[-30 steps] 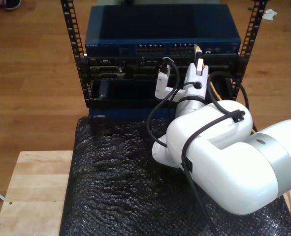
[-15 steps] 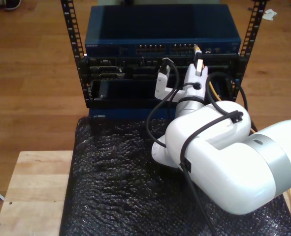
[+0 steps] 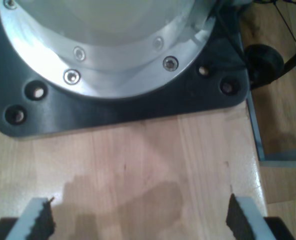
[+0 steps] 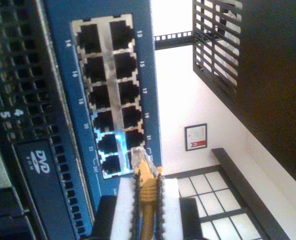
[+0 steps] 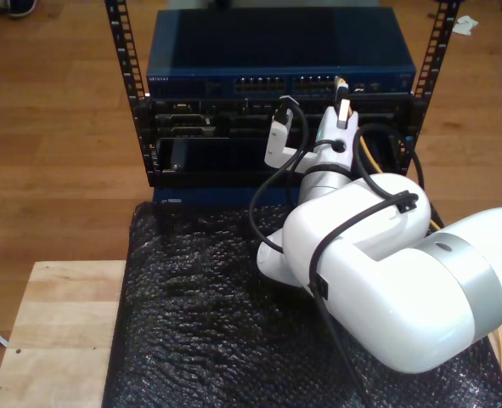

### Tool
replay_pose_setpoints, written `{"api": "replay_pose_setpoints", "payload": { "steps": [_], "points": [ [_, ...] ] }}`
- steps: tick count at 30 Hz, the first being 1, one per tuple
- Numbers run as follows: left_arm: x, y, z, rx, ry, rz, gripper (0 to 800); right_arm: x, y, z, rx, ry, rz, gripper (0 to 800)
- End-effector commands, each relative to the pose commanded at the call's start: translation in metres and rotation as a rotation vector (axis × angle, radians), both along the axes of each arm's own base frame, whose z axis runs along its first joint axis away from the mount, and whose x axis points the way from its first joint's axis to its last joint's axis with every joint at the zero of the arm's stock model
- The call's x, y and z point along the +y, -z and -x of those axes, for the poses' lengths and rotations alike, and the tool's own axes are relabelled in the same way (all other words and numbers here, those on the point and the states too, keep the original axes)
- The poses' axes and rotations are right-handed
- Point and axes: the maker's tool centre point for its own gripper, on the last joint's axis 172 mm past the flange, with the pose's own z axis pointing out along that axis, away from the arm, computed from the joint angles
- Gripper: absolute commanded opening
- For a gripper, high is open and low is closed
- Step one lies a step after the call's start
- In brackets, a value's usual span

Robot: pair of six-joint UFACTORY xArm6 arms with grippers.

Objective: Grab the cable and plug it in

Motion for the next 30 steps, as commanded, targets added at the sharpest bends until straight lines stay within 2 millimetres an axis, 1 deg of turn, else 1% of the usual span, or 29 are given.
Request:
{"api": "replay_pose_setpoints", "payload": {
  "steps": [9, 12, 19, 30],
  "points": [
    [0.0000, 0.0000, 0.0002, 0.000, -0.002, 0.000, 800, -0.0006, 0.0037, 0.0012, 0.007, 0.000, 0.005, 0],
    [0.0000, 0.0000, 0.0002, 0.000, -0.002, 0.000, 800, 0.0044, 0.0043, 0.0025, 0.008, -0.007, 0.005, 0],
    [0.0000, 0.0000, 0.0000, 0.000, 0.000, 0.000, 800, 0.0059, 0.0064, 0.0039, 0.010, -0.010, 0.007, 0],
    [0.0000, 0.0000, 0.0002, 0.000, -0.002, 0.000, 800, 0.0043, 0.0059, 0.0052, 0.006, -0.005, 0.013, 0]
  ]
}}
